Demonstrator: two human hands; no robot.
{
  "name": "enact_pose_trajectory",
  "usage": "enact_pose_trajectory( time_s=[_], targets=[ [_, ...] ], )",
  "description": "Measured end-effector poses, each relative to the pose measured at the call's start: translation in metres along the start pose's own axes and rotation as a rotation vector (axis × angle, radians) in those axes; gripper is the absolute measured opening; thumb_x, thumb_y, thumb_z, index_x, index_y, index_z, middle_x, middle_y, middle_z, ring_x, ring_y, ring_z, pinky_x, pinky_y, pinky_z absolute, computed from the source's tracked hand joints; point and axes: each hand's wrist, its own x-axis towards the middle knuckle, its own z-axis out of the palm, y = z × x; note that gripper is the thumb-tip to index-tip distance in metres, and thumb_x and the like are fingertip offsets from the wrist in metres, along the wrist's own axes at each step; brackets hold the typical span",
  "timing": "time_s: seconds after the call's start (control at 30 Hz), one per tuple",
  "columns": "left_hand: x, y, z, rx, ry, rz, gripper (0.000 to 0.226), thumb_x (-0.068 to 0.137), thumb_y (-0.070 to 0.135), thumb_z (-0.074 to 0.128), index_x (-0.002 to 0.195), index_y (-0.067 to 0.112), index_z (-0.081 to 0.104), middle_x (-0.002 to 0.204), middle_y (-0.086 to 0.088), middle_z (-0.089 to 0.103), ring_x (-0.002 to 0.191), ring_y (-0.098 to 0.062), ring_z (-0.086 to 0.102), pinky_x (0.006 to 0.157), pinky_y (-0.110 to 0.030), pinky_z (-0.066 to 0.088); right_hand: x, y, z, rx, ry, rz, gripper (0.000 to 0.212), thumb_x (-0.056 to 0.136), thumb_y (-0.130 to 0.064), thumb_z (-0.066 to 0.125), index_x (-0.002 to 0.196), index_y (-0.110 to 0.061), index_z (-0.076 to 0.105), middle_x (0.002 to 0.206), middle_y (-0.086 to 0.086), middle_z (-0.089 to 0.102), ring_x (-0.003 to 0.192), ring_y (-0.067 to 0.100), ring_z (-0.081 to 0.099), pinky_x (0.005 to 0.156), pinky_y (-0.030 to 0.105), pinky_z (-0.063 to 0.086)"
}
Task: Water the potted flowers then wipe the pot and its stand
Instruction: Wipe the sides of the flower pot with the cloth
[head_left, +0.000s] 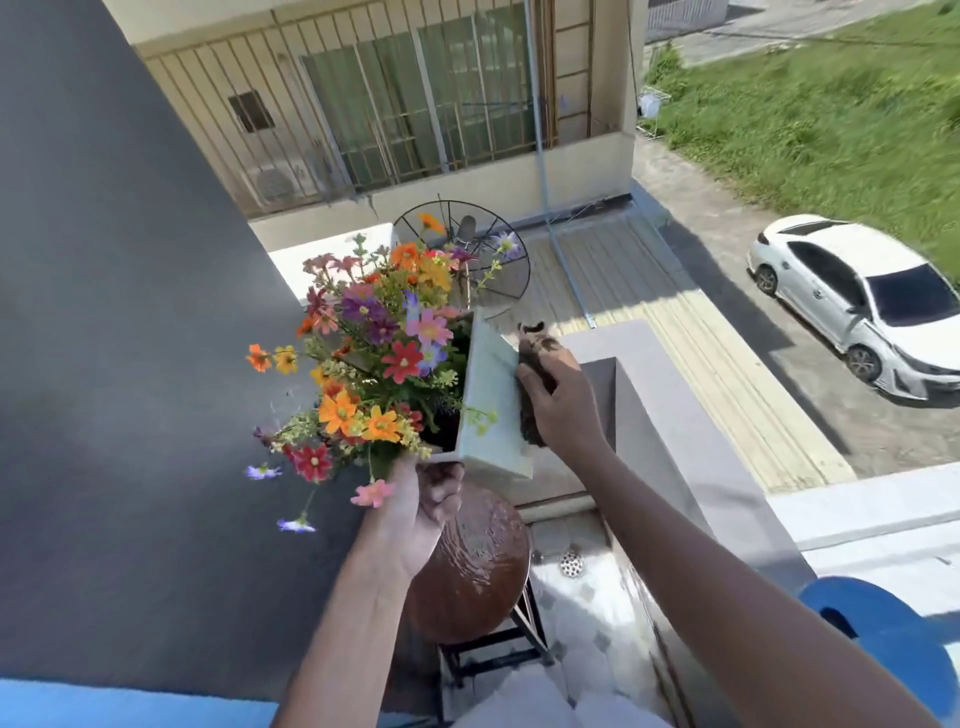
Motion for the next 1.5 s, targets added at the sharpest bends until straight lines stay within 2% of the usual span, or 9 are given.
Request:
enact_pose_trajectory(
  time_s=[0.1,0.27,0.47,0.57,0.8,1.13,1.27,1.33,1.5],
  targets=[
    [0.002,0.007,0.001,-0.01,0.022,0.02,0.029,0.096,0.004,0.033,0.071,0.005,0.049,0.049,-0.011,0.053,0.029,-0.008,0.034,0.027,-0.016,0.024,-0.021,0.012,0.007,0.032,-0.042,0.015,0.017,0.094,0.001,0.059,0.106,-0.006,0.068,0.097,0.005,0.061,0.09,0.017,0.056,0.076,0.025,0.042],
    [0.001,0.012,0.0,0.059,0.051,0.074,0.027,0.094,0.006,0.036,0.07,0.007,0.048,0.053,-0.012,0.051,0.03,-0.007,0.034,0.028,-0.015,0.023,-0.055,-0.002,0.016,0.007,-0.096,-0.052,0.021,0.092,-0.001,0.061,0.109,-0.006,0.072,0.102,0.003,0.066,0.092,0.011,0.058,0.08,0.011,0.041],
    [0.001,-0.01,0.002,0.179,0.088,0.155,0.031,0.1,0.013,0.037,0.072,0.014,0.051,0.043,0.004,0.048,0.031,-0.004,0.037,0.032,-0.017,0.029,-0.066,-0.051,0.015,0.325,-0.123,0.064,0.025,0.097,-0.002,0.054,0.099,-0.019,0.072,0.083,-0.02,0.069,0.079,-0.004,0.061,0.074,0.017,0.047],
    [-0.001,-0.01,0.003,0.228,0.011,0.139,0.045,0.099,0.011,0.037,0.06,0.017,0.061,0.049,0.0,0.046,0.033,-0.005,0.033,0.031,-0.017,0.024,-0.048,-0.058,0.01,0.506,-0.048,0.173,0.019,0.099,-0.012,0.058,0.101,-0.022,0.074,0.091,-0.01,0.075,0.085,0.004,0.066,0.082,0.029,0.055],
    [-0.004,-0.02,-0.003,0.252,-0.033,0.158,0.028,0.101,0.009,0.035,0.082,0.01,0.055,0.055,-0.003,0.061,0.035,-0.006,0.036,0.032,-0.016,0.026,-0.007,0.0,0.001,0.098,0.092,0.183,0.025,0.099,-0.016,0.054,0.119,-0.011,0.068,0.11,0.003,0.065,0.112,0.027,0.06,0.096,0.04,0.047],
    [0.008,-0.015,-0.024,0.234,-0.013,0.193,0.024,0.101,0.009,0.033,0.085,0.006,0.05,0.056,-0.009,0.051,0.034,-0.006,0.037,0.034,-0.016,0.029,-0.073,-0.003,0.038,0.19,0.044,0.185,0.018,0.095,-0.003,0.059,0.104,-0.01,0.072,0.091,-0.005,0.07,0.077,-0.002,0.056,0.071,0.013,0.043],
    [0.013,-0.014,-0.043,0.369,0.021,0.2,0.022,0.098,0.014,0.041,0.078,0.01,0.048,0.066,-0.01,0.047,0.038,-0.005,0.038,0.048,-0.024,0.026,-0.072,-0.03,0.047,0.25,-0.014,0.218,0.037,0.096,-0.011,0.061,0.067,-0.034,0.059,0.052,-0.023,0.054,0.052,-0.003,0.044,0.054,0.017,0.037],
    [0.017,-0.011,-0.053,0.37,0.044,0.199,0.025,0.102,0.012,0.035,0.083,0.011,0.051,0.066,-0.007,0.05,0.039,-0.005,0.04,0.045,-0.021,0.029,-0.071,-0.041,0.056,0.369,-0.062,0.279,0.037,0.097,-0.016,0.062,0.067,-0.038,0.062,0.052,-0.023,0.054,0.055,0.002,0.047,0.057,0.036,0.051],
    [0.036,0.007,-0.083,0.309,0.051,0.131,0.029,0.1,0.007,0.029,0.078,0.016,0.046,0.067,-0.005,0.043,0.039,-0.007,0.036,0.04,-0.019,0.031,-0.065,-0.036,0.078,0.491,-0.157,0.353,0.034,0.098,-0.007,0.059,0.075,-0.029,0.071,0.058,-0.017,0.061,0.053,0.003,0.054,0.066,0.041,0.049]
  ],
)
